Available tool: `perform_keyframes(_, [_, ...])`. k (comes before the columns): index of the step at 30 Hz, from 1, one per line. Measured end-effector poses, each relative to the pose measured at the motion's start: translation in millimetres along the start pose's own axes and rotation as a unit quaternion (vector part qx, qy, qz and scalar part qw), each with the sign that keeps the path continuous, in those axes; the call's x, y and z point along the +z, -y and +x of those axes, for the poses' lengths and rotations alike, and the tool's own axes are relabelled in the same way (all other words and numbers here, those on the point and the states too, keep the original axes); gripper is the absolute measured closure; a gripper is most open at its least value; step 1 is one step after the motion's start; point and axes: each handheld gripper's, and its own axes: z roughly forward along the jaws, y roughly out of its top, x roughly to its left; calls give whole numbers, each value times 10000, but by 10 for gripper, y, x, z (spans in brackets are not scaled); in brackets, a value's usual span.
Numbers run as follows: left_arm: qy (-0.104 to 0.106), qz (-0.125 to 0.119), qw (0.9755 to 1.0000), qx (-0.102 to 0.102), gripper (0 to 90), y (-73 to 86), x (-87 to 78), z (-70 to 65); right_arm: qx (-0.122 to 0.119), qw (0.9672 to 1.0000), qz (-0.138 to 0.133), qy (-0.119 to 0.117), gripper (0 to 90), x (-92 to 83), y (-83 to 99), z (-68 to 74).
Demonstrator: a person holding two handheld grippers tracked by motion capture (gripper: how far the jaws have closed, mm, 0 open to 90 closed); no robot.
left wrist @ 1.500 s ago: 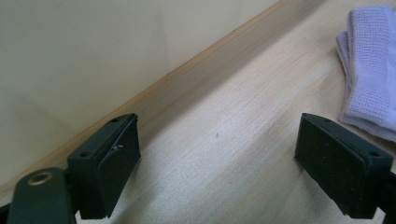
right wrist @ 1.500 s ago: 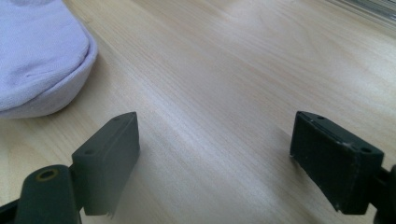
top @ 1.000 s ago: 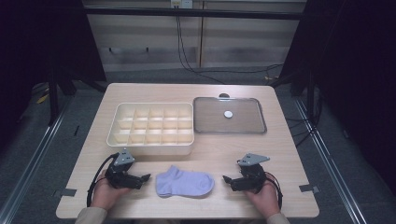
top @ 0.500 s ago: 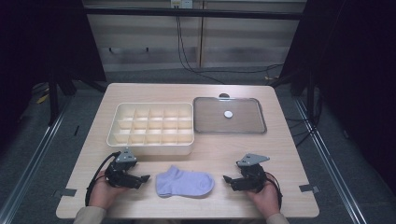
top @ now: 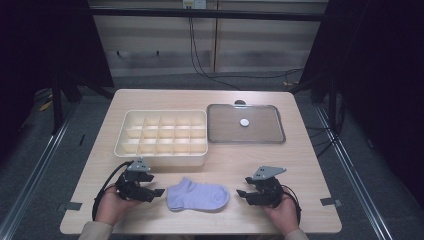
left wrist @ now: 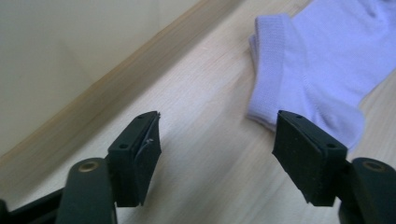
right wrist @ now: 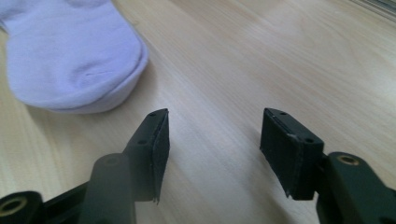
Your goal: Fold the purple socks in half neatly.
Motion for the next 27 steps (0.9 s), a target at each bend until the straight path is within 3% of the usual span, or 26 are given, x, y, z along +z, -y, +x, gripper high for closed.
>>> perform_keyframes(10, [148,100,9996,-213,414,-103,41,-59,-164,9986,112,-482,646,-15,-26,114])
perform_keyframes(20, [143,225,9995,-151,489,-179,65,-99,-361,9963,204,-751,772,7,-43,235])
perform_keyframes(21, [181,195,9993,-279,503,-186,66,-106,-362,9958,212,-816,801,15,-47,254])
perform_keyframes(27, [211,224,9987,-417,550,-195,81,-117,-376,9947,240,-929,835,61,-50,289])
